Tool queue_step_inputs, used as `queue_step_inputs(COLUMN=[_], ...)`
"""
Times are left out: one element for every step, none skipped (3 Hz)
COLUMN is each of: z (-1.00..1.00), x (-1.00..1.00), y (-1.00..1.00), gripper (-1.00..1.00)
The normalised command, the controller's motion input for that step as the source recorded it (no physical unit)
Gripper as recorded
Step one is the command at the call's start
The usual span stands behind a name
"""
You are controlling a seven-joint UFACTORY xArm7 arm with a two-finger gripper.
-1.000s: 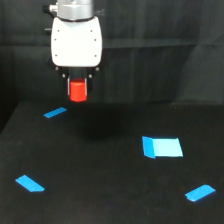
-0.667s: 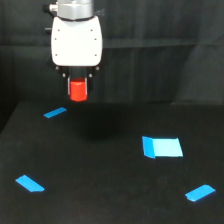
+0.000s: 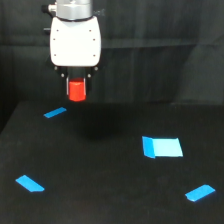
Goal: Pick up the red object from the table
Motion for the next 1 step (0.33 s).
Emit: queue_step_inputs(z=[0.02], x=[0.0], y=[0.01], gripper=[-1.0])
